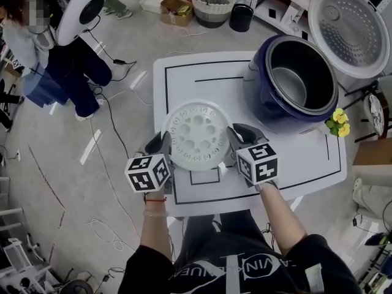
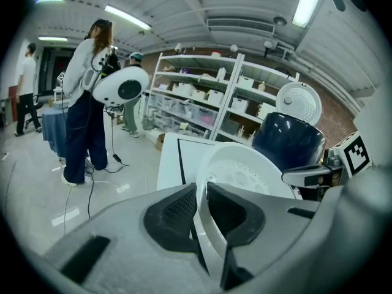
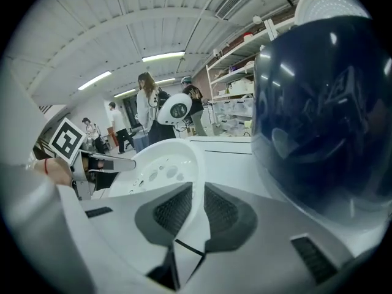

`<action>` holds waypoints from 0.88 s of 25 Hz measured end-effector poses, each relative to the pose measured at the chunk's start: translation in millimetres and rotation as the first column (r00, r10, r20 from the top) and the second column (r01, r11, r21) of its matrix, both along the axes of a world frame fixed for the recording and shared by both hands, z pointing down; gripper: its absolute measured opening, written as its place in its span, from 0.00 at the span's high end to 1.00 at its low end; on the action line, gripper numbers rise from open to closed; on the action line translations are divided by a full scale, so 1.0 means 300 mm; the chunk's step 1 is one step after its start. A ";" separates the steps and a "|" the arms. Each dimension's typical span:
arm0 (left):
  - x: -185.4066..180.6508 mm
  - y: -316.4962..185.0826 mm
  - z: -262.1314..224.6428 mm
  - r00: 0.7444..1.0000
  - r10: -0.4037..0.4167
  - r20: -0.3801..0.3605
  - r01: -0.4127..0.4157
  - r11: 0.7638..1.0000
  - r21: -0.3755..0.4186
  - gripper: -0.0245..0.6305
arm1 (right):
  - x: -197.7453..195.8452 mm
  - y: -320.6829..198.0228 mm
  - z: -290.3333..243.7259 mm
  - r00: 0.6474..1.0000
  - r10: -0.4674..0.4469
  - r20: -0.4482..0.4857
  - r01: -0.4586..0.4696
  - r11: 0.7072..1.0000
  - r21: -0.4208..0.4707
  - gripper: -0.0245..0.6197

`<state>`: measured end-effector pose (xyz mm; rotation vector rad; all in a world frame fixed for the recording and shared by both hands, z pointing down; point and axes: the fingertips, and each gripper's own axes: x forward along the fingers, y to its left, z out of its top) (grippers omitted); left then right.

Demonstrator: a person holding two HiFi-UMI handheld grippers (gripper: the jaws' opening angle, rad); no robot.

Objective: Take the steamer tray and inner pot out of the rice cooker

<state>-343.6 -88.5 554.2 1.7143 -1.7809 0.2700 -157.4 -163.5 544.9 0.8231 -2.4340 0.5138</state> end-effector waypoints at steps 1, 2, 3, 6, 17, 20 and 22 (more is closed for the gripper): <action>0.000 -0.006 0.010 1.000 0.002 0.003 -0.002 1.000 -0.014 0.89 | 0.000 -0.005 0.011 1.000 0.000 -0.002 0.000 1.000 -0.008 0.87; 0.000 -0.012 0.018 1.000 0.005 0.008 -0.005 1.000 -0.027 0.89 | 0.000 -0.011 0.021 1.000 -0.001 -0.007 0.000 1.000 -0.013 0.87; -0.001 -0.019 0.025 1.000 0.009 0.016 -0.008 0.999 -0.039 0.89 | -0.001 -0.017 0.029 1.000 -0.001 -0.014 0.001 1.000 -0.017 0.87; -0.003 -0.040 0.038 0.999 0.014 0.049 -0.011 0.998 -0.066 0.89 | -0.002 -0.030 0.043 1.000 0.000 -0.022 0.000 1.000 -0.023 0.87; -0.001 -0.084 0.068 0.996 0.042 0.083 -0.034 0.995 -0.091 0.88 | 0.001 -0.058 0.078 0.999 -0.017 -0.040 0.017 1.000 -0.008 0.85; -0.005 -0.085 0.071 0.996 0.039 0.078 -0.033 0.996 -0.084 0.87 | -0.003 -0.055 0.076 0.999 -0.022 -0.039 0.022 1.000 0.004 0.85; -0.005 -0.086 0.064 0.998 0.033 0.061 -0.029 0.997 -0.064 0.82 | -0.005 -0.047 0.076 0.999 -0.031 -0.034 0.031 1.000 0.001 0.84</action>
